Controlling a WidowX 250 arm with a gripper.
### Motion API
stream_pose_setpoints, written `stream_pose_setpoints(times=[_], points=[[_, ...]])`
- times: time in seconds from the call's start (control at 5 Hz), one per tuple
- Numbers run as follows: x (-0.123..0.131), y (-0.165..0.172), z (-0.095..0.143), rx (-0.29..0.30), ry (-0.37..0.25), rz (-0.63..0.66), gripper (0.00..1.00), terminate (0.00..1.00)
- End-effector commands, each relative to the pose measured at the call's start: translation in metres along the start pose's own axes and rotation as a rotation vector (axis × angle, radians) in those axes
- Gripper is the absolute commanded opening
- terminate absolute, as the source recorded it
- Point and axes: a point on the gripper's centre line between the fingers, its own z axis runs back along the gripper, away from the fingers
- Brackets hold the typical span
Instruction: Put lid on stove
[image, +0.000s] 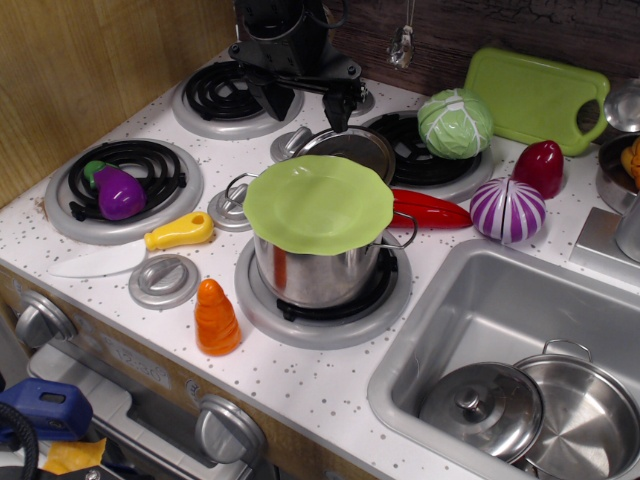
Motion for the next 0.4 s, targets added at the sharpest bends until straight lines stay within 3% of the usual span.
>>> stream_pose_setpoints(times=[0.0,0.2], points=[[0.0,0.0,0.0,0.0,0.0,0.0,1.0,0.0],[0.003,-0.001,-0.012,0.0,-0.025,-0.003,1.0,0.0]])
